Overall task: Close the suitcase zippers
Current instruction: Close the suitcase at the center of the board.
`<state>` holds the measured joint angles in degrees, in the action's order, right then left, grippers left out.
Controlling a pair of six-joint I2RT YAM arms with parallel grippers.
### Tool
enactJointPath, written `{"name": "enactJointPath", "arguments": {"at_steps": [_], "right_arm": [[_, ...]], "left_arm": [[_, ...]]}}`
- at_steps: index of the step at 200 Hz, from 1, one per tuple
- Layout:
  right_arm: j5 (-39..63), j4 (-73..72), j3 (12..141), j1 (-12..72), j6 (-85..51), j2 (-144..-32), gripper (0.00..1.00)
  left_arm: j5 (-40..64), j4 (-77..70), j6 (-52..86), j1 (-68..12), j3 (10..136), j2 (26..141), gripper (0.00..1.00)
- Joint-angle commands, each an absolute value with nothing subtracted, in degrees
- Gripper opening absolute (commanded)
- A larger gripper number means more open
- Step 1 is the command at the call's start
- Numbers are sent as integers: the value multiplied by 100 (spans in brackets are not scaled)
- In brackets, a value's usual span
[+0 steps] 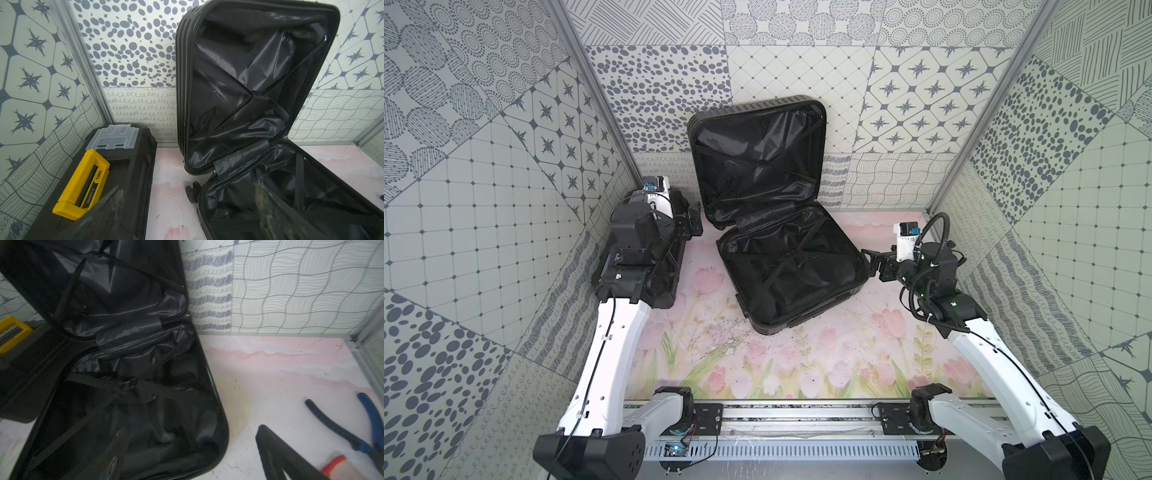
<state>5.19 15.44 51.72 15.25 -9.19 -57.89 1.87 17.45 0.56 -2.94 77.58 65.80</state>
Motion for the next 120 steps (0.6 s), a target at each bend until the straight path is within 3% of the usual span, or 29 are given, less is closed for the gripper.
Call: {"name": "enactJointPath", "arguments": {"at_steps": [1,58,120], "right_arm": [[317,2255,5512,1835,-1332,-6046,98],[218,3483,5990,2070,-2651,-6543,98],[-507,4063,5880,2436,-3966,-6736,98]], "left_arm": [[504,2752,-157,-270,8579,7352,97],[835,1982,-32,-116,9763,8904,93],[870,1430,27,5,11067,10338,74]]}}
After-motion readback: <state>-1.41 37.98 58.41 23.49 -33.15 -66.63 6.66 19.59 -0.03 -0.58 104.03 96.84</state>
